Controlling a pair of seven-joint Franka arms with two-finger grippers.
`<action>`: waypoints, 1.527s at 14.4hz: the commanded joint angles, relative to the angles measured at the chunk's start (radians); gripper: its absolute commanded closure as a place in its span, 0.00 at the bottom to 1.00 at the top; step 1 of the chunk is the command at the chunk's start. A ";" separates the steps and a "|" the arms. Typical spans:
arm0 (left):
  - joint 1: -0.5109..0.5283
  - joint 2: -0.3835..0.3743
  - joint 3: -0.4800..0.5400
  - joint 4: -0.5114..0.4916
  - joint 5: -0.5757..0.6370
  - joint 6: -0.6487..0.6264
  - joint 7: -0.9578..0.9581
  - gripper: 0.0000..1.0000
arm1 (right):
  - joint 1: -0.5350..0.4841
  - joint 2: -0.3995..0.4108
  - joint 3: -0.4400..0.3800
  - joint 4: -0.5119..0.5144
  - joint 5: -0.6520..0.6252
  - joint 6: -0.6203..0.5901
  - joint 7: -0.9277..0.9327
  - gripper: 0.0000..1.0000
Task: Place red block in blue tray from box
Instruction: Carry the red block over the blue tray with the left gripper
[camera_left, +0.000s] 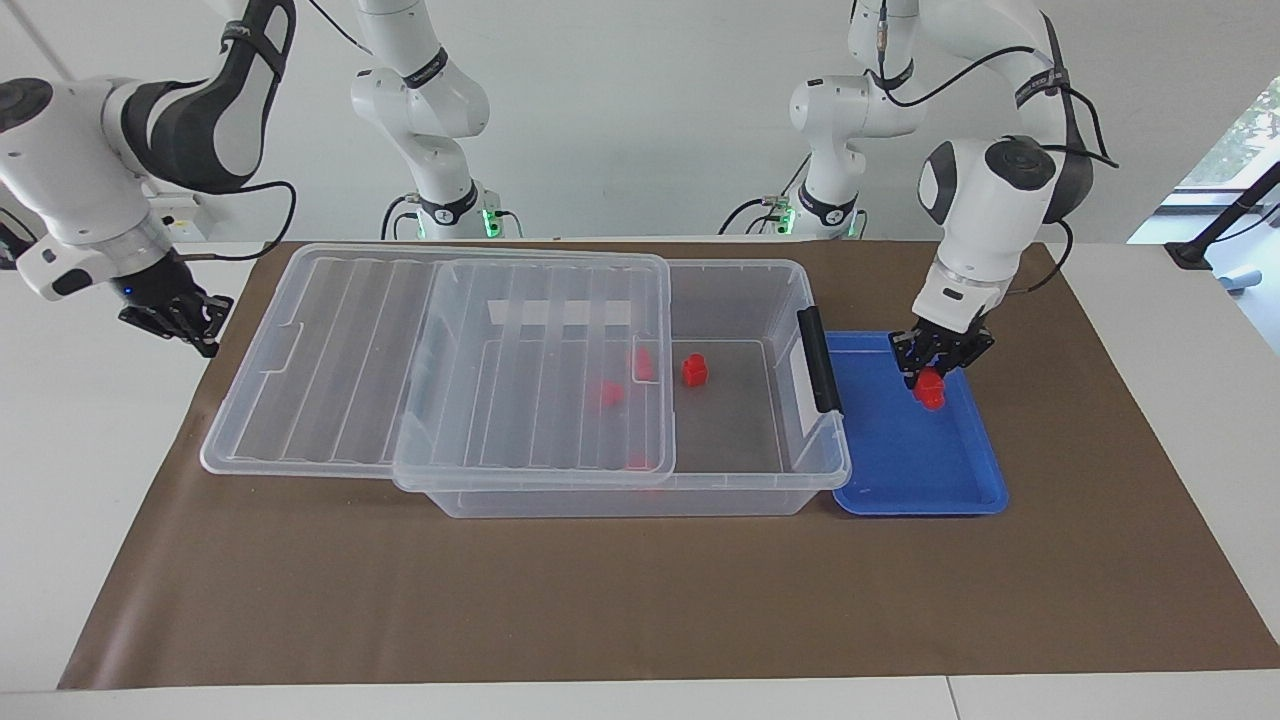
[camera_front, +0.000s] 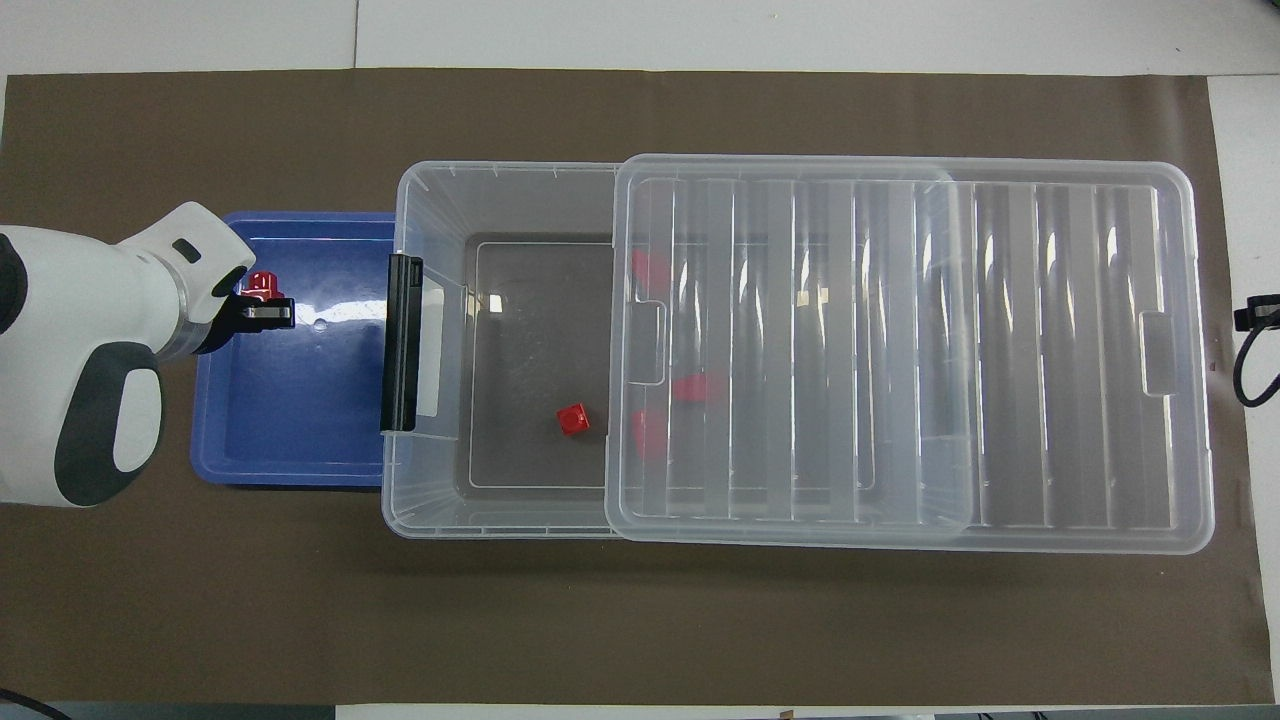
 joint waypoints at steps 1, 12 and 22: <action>0.013 0.045 -0.010 -0.046 0.011 0.090 0.039 1.00 | 0.002 -0.022 0.008 -0.058 -0.006 0.044 -0.007 1.00; 0.039 0.163 -0.010 -0.114 0.011 0.259 0.045 1.00 | 0.032 -0.024 0.022 -0.049 0.010 -0.010 0.040 1.00; 0.025 0.100 -0.016 0.007 0.011 0.035 0.033 0.00 | 0.155 -0.027 0.022 -0.055 0.011 -0.005 0.264 1.00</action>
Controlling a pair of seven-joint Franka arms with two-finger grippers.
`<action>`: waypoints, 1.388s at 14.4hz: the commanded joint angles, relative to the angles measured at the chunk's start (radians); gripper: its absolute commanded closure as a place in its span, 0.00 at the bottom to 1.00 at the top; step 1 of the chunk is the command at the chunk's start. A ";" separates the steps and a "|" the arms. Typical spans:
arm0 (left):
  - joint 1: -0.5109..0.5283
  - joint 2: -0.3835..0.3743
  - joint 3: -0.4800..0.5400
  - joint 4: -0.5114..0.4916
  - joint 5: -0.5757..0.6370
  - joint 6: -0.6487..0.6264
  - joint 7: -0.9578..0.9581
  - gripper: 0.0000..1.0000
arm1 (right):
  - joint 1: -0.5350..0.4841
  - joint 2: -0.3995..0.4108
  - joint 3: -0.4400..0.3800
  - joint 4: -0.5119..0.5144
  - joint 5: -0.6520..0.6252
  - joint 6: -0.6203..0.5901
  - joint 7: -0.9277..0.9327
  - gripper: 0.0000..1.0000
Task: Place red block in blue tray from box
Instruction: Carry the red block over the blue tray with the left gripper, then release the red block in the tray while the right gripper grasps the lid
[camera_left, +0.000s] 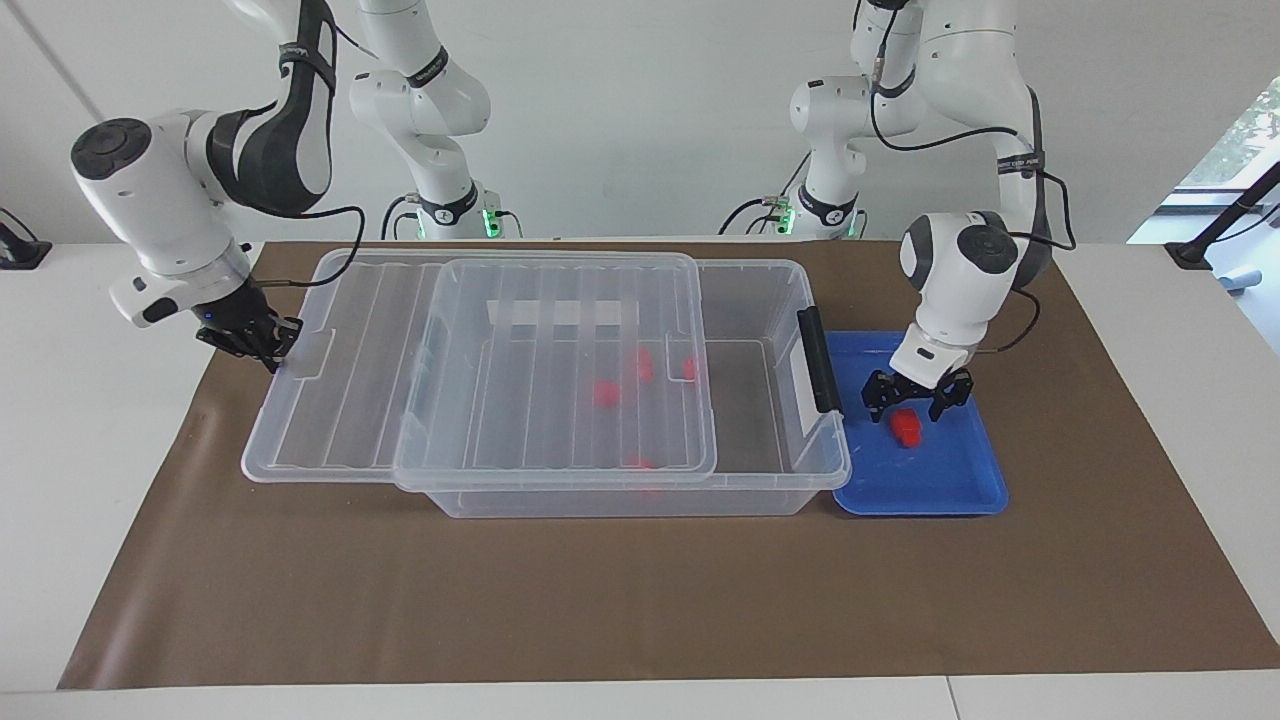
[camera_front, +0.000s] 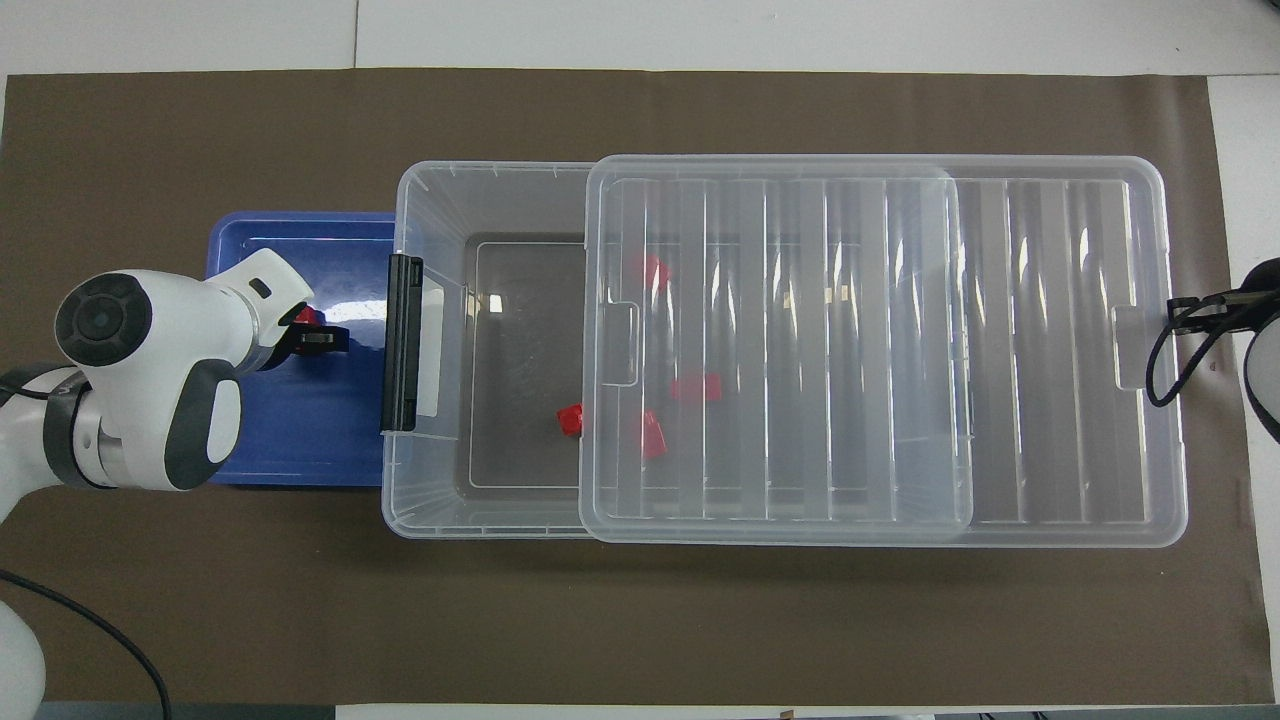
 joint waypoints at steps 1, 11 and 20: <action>-0.003 -0.052 -0.006 0.069 0.011 -0.154 -0.003 0.00 | 0.027 -0.021 0.005 -0.019 0.009 -0.005 0.065 1.00; 0.002 -0.129 -0.009 0.416 -0.032 -0.665 0.007 0.00 | 0.123 -0.022 0.005 -0.025 0.009 -0.001 0.206 1.00; 0.046 -0.140 0.011 0.545 -0.092 -0.831 0.033 0.00 | 0.174 -0.024 0.006 -0.024 0.009 -0.007 0.318 1.00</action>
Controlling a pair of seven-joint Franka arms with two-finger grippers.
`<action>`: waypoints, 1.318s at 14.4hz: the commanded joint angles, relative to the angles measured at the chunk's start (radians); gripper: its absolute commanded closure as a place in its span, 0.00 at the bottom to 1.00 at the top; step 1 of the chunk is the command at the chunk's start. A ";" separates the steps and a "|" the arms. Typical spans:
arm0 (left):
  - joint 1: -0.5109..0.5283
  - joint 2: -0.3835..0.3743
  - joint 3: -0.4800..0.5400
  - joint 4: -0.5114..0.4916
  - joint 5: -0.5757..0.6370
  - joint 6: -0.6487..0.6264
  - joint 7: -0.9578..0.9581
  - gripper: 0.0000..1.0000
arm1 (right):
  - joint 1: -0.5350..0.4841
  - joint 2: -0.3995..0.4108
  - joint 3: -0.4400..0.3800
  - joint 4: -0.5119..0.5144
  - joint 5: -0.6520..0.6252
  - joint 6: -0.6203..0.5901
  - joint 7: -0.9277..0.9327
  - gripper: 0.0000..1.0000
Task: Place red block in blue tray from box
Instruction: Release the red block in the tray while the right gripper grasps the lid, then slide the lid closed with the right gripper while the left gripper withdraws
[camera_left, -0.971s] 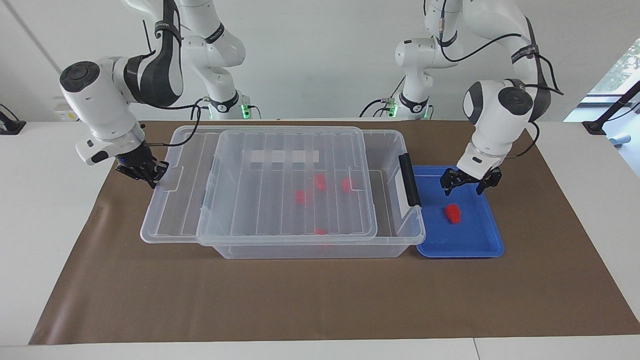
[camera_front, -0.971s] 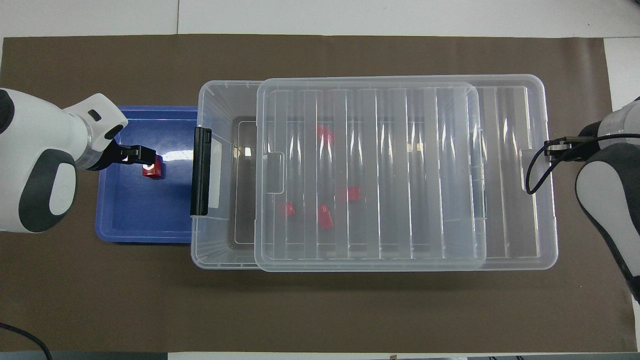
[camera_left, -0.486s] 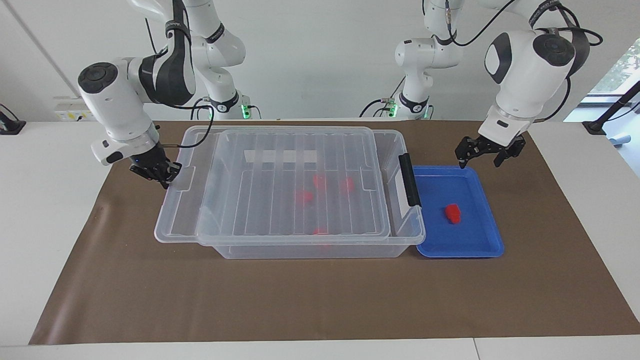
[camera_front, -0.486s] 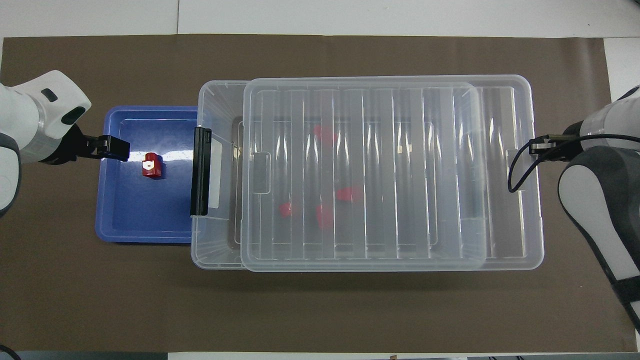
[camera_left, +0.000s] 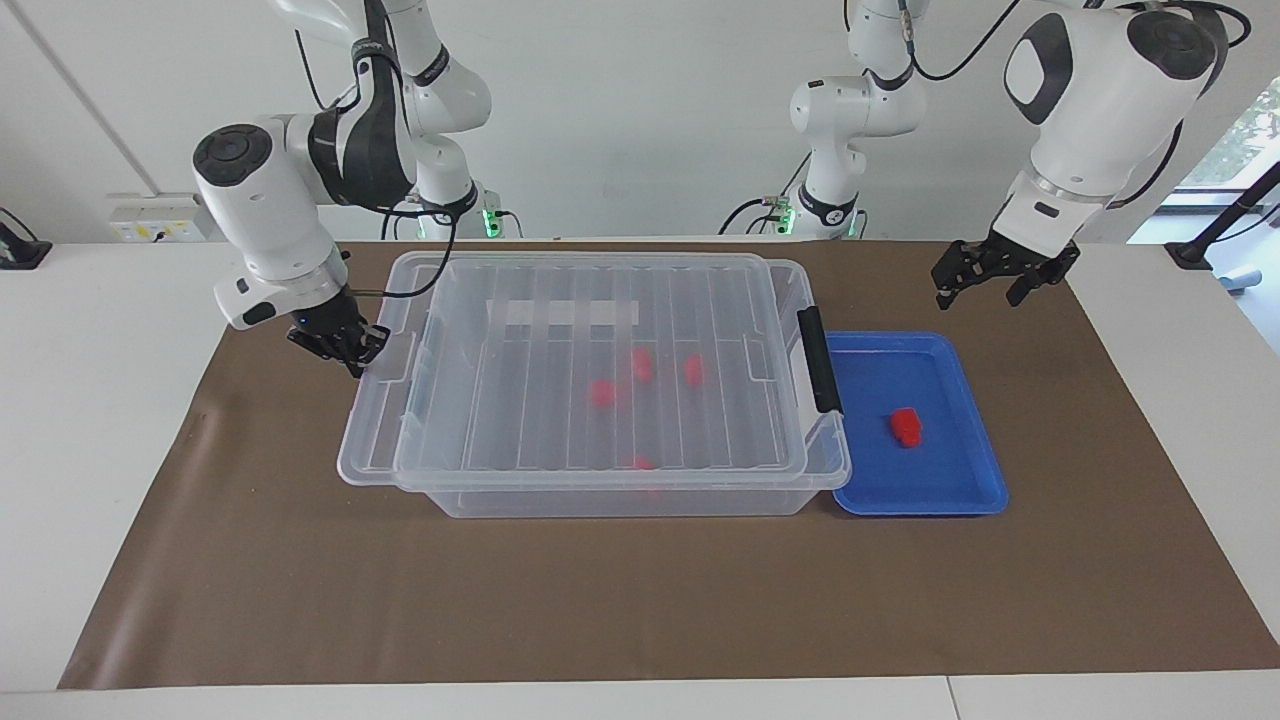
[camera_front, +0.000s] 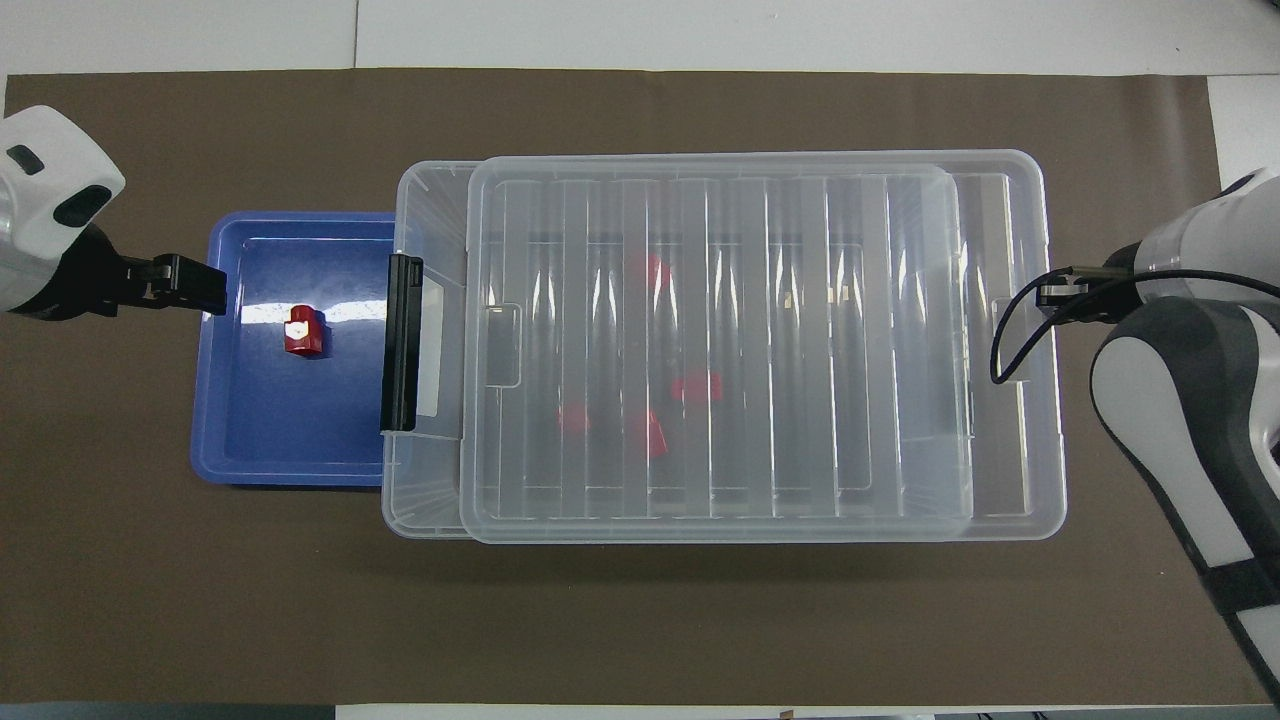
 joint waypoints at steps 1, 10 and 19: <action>0.038 -0.003 -0.001 0.032 -0.028 -0.059 0.035 0.00 | 0.002 -0.022 0.005 -0.020 0.009 -0.007 0.036 1.00; 0.045 -0.032 -0.001 0.071 -0.036 -0.150 0.087 0.00 | 0.044 -0.024 0.009 -0.020 0.009 -0.008 0.103 1.00; 0.040 -0.089 0.002 -0.010 -0.037 -0.133 0.092 0.00 | 0.062 -0.026 0.009 -0.020 0.009 -0.008 0.148 1.00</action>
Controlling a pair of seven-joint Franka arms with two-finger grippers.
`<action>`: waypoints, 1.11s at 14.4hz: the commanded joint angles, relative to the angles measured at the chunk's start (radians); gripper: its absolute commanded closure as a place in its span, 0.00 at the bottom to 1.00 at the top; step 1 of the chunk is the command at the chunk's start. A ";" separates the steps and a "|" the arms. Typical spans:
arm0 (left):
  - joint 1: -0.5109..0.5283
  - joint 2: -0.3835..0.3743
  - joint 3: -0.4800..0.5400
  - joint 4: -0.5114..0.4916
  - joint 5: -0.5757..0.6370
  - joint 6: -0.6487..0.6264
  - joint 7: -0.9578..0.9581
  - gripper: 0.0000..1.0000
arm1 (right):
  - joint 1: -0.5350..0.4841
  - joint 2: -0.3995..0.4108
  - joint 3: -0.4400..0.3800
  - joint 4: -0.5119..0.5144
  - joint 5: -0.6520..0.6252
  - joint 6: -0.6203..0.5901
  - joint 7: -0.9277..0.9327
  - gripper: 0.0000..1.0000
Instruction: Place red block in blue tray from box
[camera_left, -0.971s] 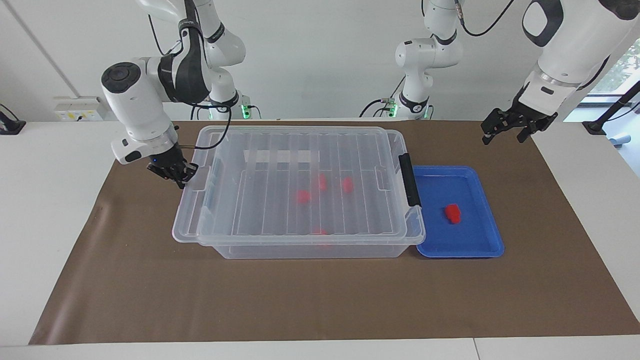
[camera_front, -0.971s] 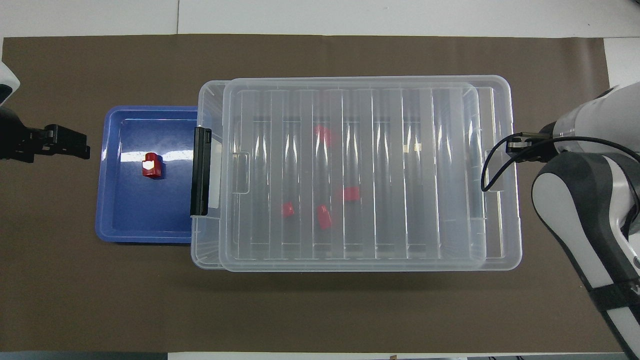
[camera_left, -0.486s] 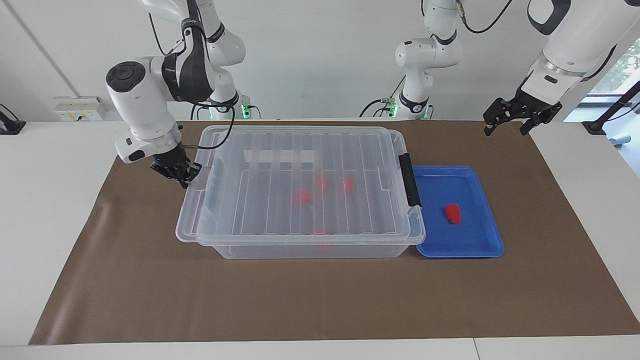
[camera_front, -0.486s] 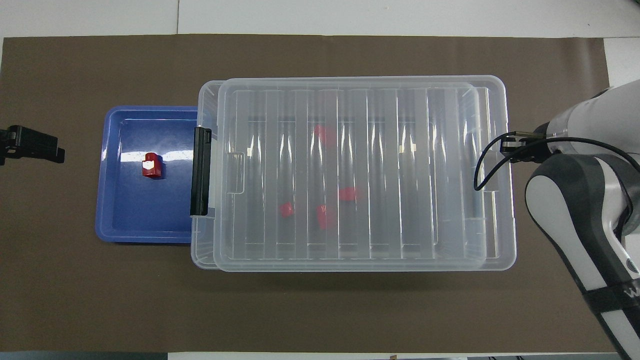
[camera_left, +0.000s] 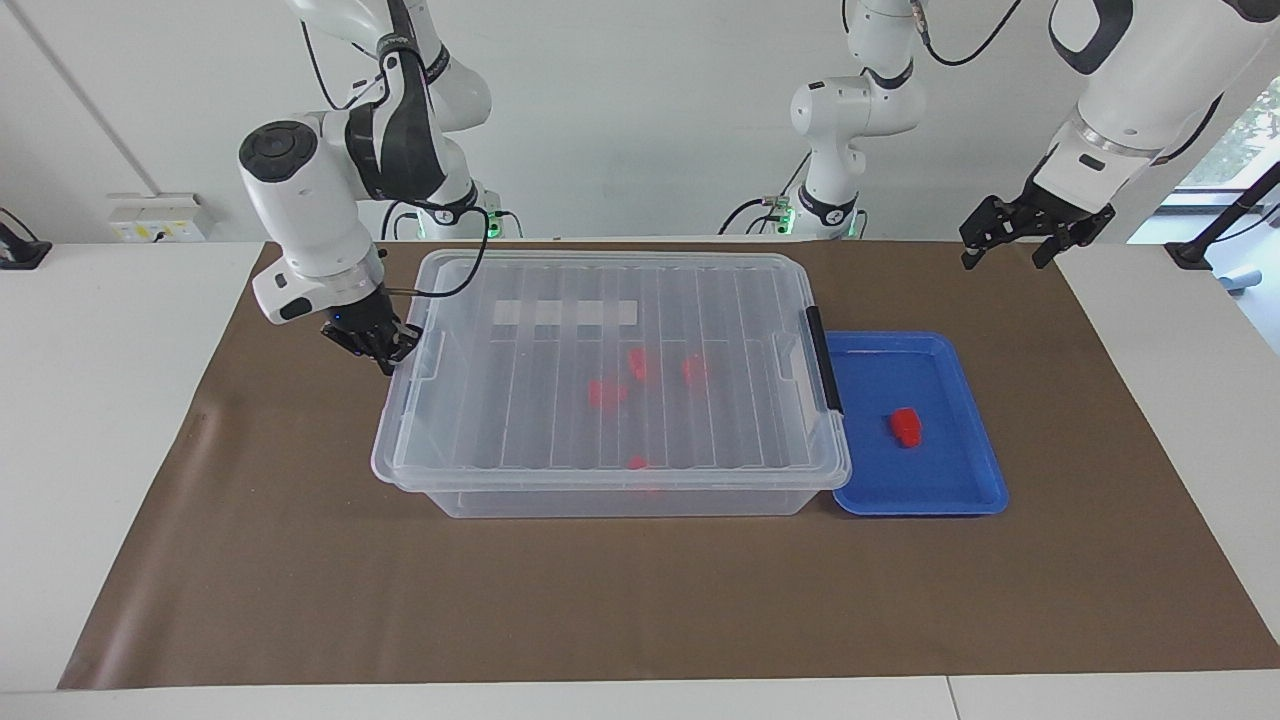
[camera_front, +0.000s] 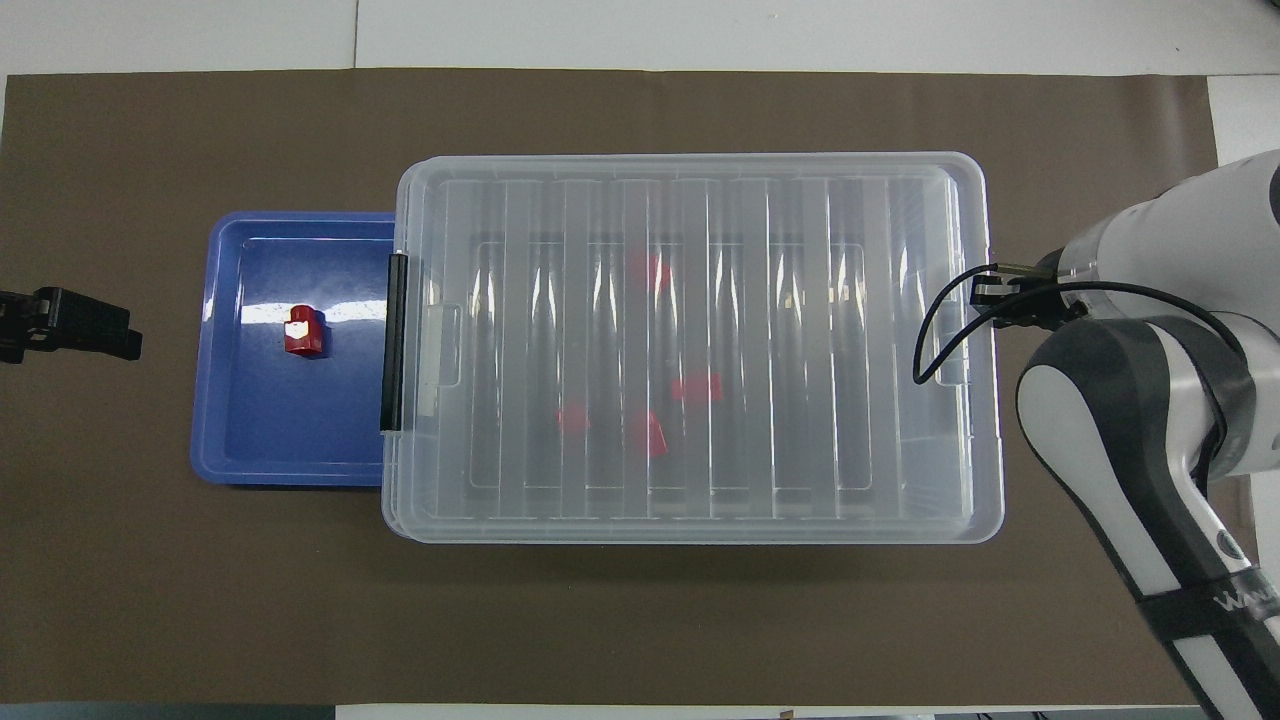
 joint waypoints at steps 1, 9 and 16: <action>-0.003 -0.033 0.009 -0.034 -0.015 0.008 0.018 0.00 | 0.001 -0.022 0.008 -0.019 0.009 -0.008 0.028 1.00; -0.029 -0.029 0.043 -0.029 -0.013 0.017 0.018 0.00 | 0.008 -0.022 0.008 -0.019 0.009 -0.008 0.031 1.00; -0.031 -0.030 0.043 -0.034 -0.012 0.011 0.014 0.00 | 0.010 -0.022 0.008 -0.019 0.009 -0.007 0.054 1.00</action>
